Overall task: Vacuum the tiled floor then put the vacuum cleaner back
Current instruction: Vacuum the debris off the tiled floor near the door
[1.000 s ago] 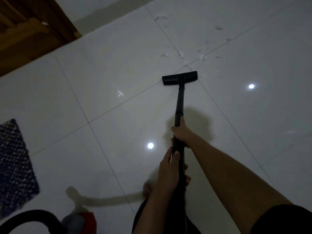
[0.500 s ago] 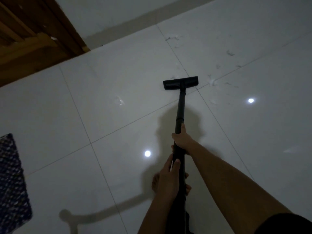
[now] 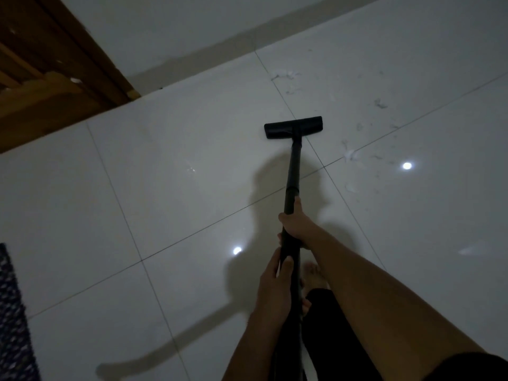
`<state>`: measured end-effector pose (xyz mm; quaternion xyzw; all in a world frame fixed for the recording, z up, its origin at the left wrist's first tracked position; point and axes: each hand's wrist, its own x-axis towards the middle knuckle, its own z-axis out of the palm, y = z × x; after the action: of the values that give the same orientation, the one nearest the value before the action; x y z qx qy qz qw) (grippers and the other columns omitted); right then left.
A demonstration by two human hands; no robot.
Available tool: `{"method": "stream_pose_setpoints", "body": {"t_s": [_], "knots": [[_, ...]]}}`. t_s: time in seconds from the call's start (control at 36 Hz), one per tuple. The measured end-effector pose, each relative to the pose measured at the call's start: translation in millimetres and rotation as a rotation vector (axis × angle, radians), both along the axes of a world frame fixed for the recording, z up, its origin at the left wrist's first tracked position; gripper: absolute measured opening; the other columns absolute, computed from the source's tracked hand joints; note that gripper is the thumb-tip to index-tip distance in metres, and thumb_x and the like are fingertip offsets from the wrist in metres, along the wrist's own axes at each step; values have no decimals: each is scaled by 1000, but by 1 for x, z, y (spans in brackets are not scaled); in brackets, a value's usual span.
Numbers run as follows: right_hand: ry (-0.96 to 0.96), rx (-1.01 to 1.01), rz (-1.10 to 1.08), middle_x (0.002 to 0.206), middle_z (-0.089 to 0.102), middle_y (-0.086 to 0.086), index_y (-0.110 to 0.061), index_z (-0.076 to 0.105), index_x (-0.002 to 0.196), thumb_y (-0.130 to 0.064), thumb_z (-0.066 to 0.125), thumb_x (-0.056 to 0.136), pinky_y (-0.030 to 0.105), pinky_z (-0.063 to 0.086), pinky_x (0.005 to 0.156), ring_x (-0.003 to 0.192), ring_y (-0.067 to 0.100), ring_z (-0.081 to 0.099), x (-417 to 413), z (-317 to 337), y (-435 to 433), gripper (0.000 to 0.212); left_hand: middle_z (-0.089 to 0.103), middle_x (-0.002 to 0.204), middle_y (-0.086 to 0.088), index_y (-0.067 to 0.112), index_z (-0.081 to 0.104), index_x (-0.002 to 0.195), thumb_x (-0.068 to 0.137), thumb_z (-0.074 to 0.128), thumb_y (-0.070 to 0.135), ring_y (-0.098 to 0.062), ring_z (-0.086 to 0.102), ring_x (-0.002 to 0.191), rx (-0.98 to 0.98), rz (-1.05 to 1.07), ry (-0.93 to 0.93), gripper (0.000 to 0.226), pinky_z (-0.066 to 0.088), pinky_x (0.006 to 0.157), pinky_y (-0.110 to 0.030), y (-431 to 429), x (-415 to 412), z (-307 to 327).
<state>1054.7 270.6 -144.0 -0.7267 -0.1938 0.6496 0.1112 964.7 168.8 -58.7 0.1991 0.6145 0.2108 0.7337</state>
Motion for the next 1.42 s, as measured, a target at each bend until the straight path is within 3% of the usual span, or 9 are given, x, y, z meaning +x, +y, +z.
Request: {"method": "stream_pose_setpoints", "body": {"t_s": [0.14, 0.28, 0.44, 0.61, 0.83, 0.97, 1.08, 1.19, 1.42], "knots": [[10, -2, 16, 107, 53, 23, -41, -12, 149, -16, 43, 98, 37, 53, 63, 61, 23, 56, 7, -4, 30, 78, 55, 67, -10, 33, 45, 135, 100, 38, 29, -19, 49, 39, 27, 32, -12, 36, 42, 38, -22, 28, 9, -2], [14, 8, 61, 107, 55, 24, -40, -14, 148, -16, 42, 98, 44, 55, 75, 61, 25, 56, 21, -7, 65, 79, 60, 73, -7, 36, 46, 129, 100, 39, 28, -19, 53, 45, 29, 22, 36, 31, 44, 44, -25, 61, 25, -5], [26, 17, 94, 106, 54, 23, -38, -13, 149, -15, 42, 99, 34, 53, 57, 59, 22, 55, 41, -5, 106, 78, 60, 48, 0, 35, 47, 121, 100, 38, 24, -14, 52, 35, 24, 81, -24, 25, 42, 37, -20, 101, 47, -1], [22, 19, 125, 106, 55, 21, -39, -13, 149, -15, 42, 97, 32, 52, 55, 60, 22, 55, 57, -8, 150, 80, 54, 71, -13, 30, 46, 132, 100, 38, 27, -16, 49, 36, 18, 107, -10, 33, 42, 37, -21, 139, 67, -8], [4, 21, 195, 119, 54, 24, -36, -13, 150, -14, 41, 97, 30, 52, 55, 63, 21, 57, 69, -8, 199, 79, 55, 74, -13, 28, 42, 137, 100, 39, 30, -16, 51, 38, 7, 129, -23, 37, 42, 40, -23, 184, 83, -10], [16, 17, 196, 109, 54, 21, -37, -13, 150, -14, 42, 98, 30, 52, 54, 62, 21, 56, 73, -5, 227, 79, 53, 73, -13, 27, 42, 137, 100, 39, 28, -17, 49, 37, 10, 155, -28, 37, 42, 39, -23, 209, 89, -12], [20, 20, 197, 120, 53, 24, -39, -13, 149, -15, 42, 98, 31, 52, 54, 63, 21, 57, 71, -8, 250, 79, 55, 76, -13, 32, 39, 139, 100, 39, 28, -18, 51, 39, 9, 161, -28, 40, 43, 40, -25, 232, 86, -15], [9, 47, 212, 103, 56, 19, -36, -15, 149, -14, 41, 99, 31, 52, 55, 61, 21, 57, 62, -9, 275, 78, 57, 77, -14, 34, 35, 142, 99, 40, 30, -18, 52, 38, 2, 158, -14, 43, 44, 40, -24, 257, 77, -20], [10, 51, 181, 114, 53, 23, -38, -13, 149, -13, 42, 98, 30, 50, 52, 61, 22, 55, 57, -10, 296, 79, 57, 80, -17, 34, 29, 144, 100, 40, 27, -18, 52, 38, 2, 148, -11, 46, 44, 37, -22, 281, 71, -19]]}}
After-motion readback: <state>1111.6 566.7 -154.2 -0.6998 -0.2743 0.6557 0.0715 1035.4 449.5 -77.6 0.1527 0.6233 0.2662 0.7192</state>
